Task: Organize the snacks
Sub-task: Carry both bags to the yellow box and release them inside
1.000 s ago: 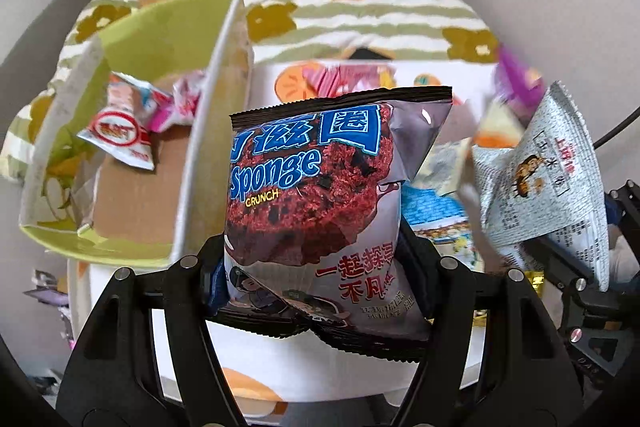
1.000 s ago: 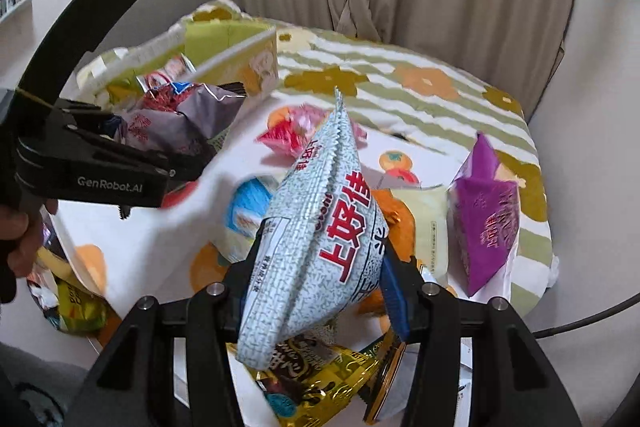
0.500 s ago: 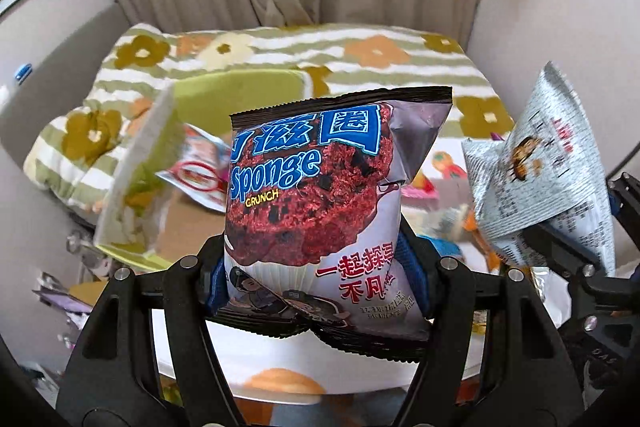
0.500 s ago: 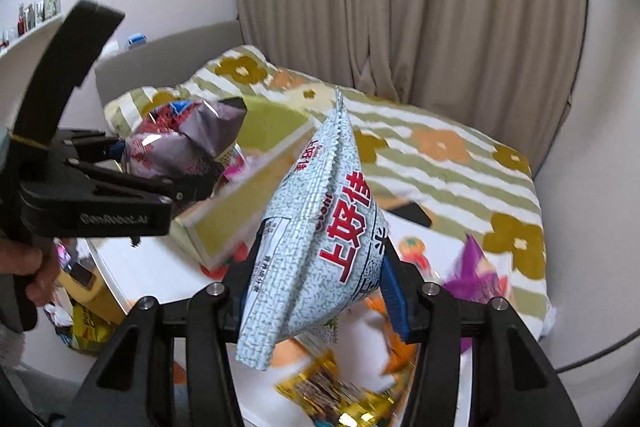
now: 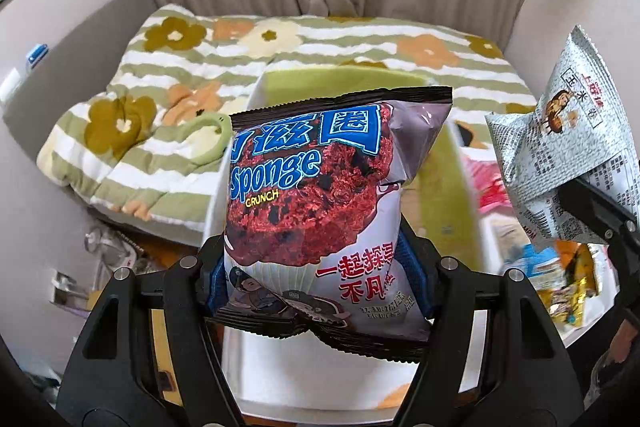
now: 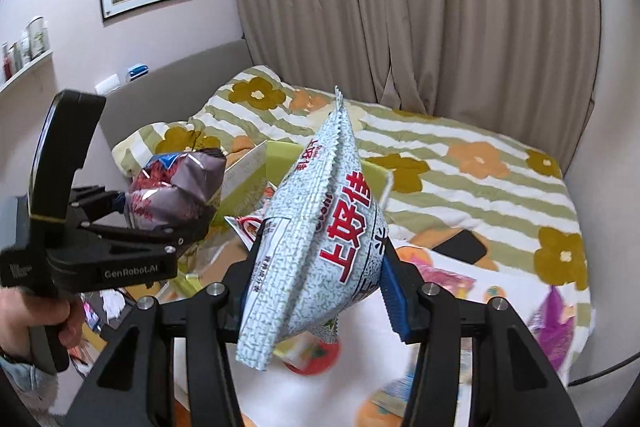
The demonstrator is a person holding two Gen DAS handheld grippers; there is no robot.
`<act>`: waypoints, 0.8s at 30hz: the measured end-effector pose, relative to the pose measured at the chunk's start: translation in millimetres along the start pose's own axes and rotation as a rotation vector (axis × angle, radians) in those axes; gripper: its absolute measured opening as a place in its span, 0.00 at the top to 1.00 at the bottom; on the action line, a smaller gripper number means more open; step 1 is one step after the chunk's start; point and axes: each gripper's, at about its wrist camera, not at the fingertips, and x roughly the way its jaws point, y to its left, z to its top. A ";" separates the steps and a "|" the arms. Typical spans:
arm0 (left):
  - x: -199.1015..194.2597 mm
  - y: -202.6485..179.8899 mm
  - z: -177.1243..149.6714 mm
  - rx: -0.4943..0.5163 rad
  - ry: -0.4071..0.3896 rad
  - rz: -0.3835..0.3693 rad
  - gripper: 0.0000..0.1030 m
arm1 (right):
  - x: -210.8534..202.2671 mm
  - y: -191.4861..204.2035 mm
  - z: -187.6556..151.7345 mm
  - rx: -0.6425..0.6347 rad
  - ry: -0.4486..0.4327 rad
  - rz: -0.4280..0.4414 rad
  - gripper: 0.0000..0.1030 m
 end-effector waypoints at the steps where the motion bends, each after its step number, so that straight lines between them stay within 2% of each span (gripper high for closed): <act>1: 10.5 10.3 1.9 0.003 0.017 -0.008 0.36 | 7.3 3.8 1.4 0.019 0.010 0.003 0.54; 4: 36.8 28.2 4.8 0.019 0.061 -0.031 0.36 | 30.4 12.9 4.7 0.081 0.041 -0.001 0.54; 9: 71.9 36.0 6.2 0.064 0.119 -0.073 0.36 | 58.5 16.4 1.2 0.184 0.090 -0.002 0.54; 11: 80.2 36.0 7.3 0.079 0.125 -0.073 0.33 | 66.1 18.0 1.2 0.212 0.108 0.001 0.54; 12: 83.5 35.9 7.8 0.088 0.127 -0.070 0.29 | 69.9 17.7 0.7 0.222 0.117 -0.002 0.54; 14: 89.1 34.5 7.3 0.114 0.135 -0.064 0.00 | 75.9 17.2 0.9 0.229 0.130 -0.007 0.54; 18: 86.3 36.8 1.9 0.121 0.127 -0.050 0.01 | 84.3 16.0 0.0 0.240 0.152 -0.010 0.54; 24: 73.2 51.0 -13.7 0.052 0.128 -0.033 0.01 | 95.0 18.7 -6.4 0.223 0.181 0.011 0.54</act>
